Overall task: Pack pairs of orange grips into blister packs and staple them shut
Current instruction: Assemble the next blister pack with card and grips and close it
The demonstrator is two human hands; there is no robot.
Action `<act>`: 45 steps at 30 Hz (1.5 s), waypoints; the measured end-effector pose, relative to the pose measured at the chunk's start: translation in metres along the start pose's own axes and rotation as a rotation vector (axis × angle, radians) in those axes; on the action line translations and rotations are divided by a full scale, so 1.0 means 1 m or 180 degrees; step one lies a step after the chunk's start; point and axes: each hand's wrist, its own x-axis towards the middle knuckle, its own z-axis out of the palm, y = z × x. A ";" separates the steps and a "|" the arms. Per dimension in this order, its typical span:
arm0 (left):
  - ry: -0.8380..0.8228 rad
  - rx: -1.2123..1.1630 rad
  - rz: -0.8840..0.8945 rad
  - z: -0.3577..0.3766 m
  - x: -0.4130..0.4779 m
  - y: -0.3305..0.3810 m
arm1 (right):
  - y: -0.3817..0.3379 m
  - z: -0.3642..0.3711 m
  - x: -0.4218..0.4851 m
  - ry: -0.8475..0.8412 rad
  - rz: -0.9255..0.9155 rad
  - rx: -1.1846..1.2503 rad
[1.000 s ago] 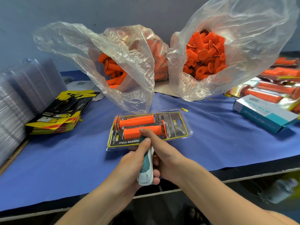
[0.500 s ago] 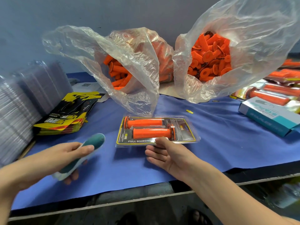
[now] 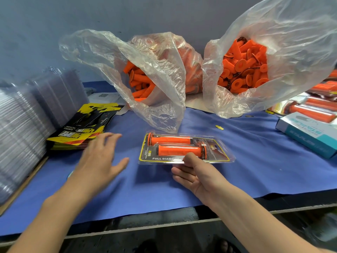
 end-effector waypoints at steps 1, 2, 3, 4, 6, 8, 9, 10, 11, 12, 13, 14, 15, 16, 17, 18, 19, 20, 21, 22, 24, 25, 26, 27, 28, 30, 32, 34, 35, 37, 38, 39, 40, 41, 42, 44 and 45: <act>0.0041 -0.0075 0.0516 0.001 0.000 0.014 | 0.000 0.001 -0.001 0.0021 -0.0038 -0.0018; 0.0040 -0.0076 0.0913 0.002 0.000 0.028 | 0.000 0.002 -0.002 0.0055 -0.0076 -0.0040; 0.0007 -0.0047 0.1207 0.004 0.000 0.040 | -0.001 0.002 -0.003 0.0100 -0.0119 -0.0066; -0.0034 -0.0004 0.1413 0.006 -0.001 0.050 | -0.002 0.002 -0.003 0.0143 -0.0161 -0.0097; 0.0027 0.0067 0.1606 0.012 -0.002 0.064 | -0.004 0.000 -0.005 0.0184 -0.0229 -0.0156; 0.0326 0.0147 0.1619 0.017 -0.001 0.076 | -0.004 -0.003 -0.007 0.0171 -0.0260 -0.0231; 0.0478 0.0176 0.1636 0.020 0.000 0.083 | -0.004 -0.003 -0.008 0.0152 -0.0264 -0.0289; 0.0589 0.0205 0.1680 0.023 0.000 0.089 | -0.003 -0.003 -0.010 0.0135 -0.0267 -0.0346; 0.0663 0.0252 0.1749 0.027 0.000 0.096 | -0.002 -0.002 -0.011 0.0130 -0.0281 -0.0405; 0.0728 0.0319 0.1816 0.031 0.000 0.102 | -0.001 -0.001 -0.012 0.0143 -0.0318 -0.0466; 0.0820 0.0377 0.1864 0.034 0.001 0.106 | -0.001 -0.001 -0.012 0.0157 -0.0385 -0.0534; 0.0931 0.0391 0.1874 0.036 0.002 0.108 | -0.002 0.001 -0.014 0.0159 -0.0482 -0.0593; 0.1048 0.0360 0.1841 0.036 0.005 0.109 | -0.005 0.003 -0.016 0.0129 -0.0625 -0.0622; 0.1155 0.0275 0.1750 0.034 0.007 0.111 | -0.008 0.005 -0.019 0.0053 -0.0821 -0.0641; 0.1254 0.0095 0.1576 0.030 0.009 0.112 | -0.011 0.006 -0.021 -0.0055 -0.1073 -0.0676; 0.1332 -0.0249 0.1308 0.025 0.012 0.113 | -0.014 0.007 -0.025 -0.0153 -0.1361 -0.0739; 0.1382 -0.0757 0.0956 0.019 0.015 0.113 | -0.018 0.006 -0.028 -0.0196 -0.1665 -0.0822; 0.1400 -0.1365 0.0573 0.012 0.018 0.111 | -0.022 0.004 -0.031 -0.0139 -0.1970 -0.0920; 0.1406 -0.2006 0.0243 0.005 0.022 0.109 | -0.026 0.001 -0.032 0.0036 -0.2278 -0.1039; 0.1386 -0.2635 -0.0009 -0.002 0.026 0.105 | -0.031 -0.005 -0.030 0.0309 -0.2562 -0.1186; 0.1225 -0.3714 -0.0406 -0.013 0.032 0.096 | -0.042 -0.017 -0.025 0.0712 -0.2746 -0.1404; 0.1087 -0.4141 -0.0624 -0.015 0.032 0.092 | -0.046 -0.021 -0.022 0.0614 -0.2615 -0.1446; 0.0929 -0.4493 -0.0863 -0.016 0.031 0.089 | -0.048 -0.023 -0.020 0.0353 -0.2368 -0.1465; 0.0788 -0.4776 -0.1090 -0.015 0.030 0.087 | -0.047 -0.022 -0.018 0.0047 -0.2074 -0.1472; 0.0679 -0.4986 -0.1296 -0.012 0.028 0.087 | -0.044 -0.020 -0.017 -0.0224 -0.1826 -0.1466; 0.0520 -0.5223 -0.1617 -0.007 0.026 0.088 | -0.034 -0.014 -0.016 -0.0481 -0.1652 -0.1442; 0.0411 -0.5259 -0.1795 -0.003 0.024 0.088 | -0.027 -0.011 -0.014 -0.0471 -0.1659 -0.1344; 0.0331 -0.5196 -0.1876 0.001 0.022 0.088 | -0.024 -0.009 -0.011 -0.0462 -0.1593 -0.1211; 0.0327 -0.5136 -0.1922 0.003 0.022 0.087 | -0.024 -0.009 -0.010 -0.0482 -0.1531 -0.1156; 0.0429 -0.4920 -0.1969 0.006 0.023 0.086 | -0.025 -0.010 -0.008 -0.0509 -0.1360 -0.1111; 0.0530 -0.4742 -0.1970 0.007 0.024 0.086 | -0.025 -0.011 -0.008 -0.0530 -0.1254 -0.1090; 0.0645 -0.4535 -0.1961 0.009 0.025 0.085 | -0.025 -0.011 -0.007 -0.0569 -0.1141 -0.1067; 0.0753 -0.4330 -0.1940 0.010 0.025 0.083 | -0.026 -0.012 -0.007 -0.0621 -0.1040 -0.1051; 0.0848 -0.4141 -0.1896 0.012 0.025 0.082 | -0.027 -0.013 -0.007 -0.0677 -0.0963 -0.1037; 0.0923 -0.3972 -0.1831 0.013 0.024 0.081 | -0.028 -0.013 -0.007 -0.0731 -0.0903 -0.1022; 0.0992 -0.3745 -0.1669 0.014 0.022 0.080 | -0.029 -0.015 -0.008 -0.0828 -0.0810 -0.0967; 0.0990 -0.3702 -0.1629 0.015 0.022 0.079 | -0.029 -0.015 -0.008 -0.0878 -0.0756 -0.0904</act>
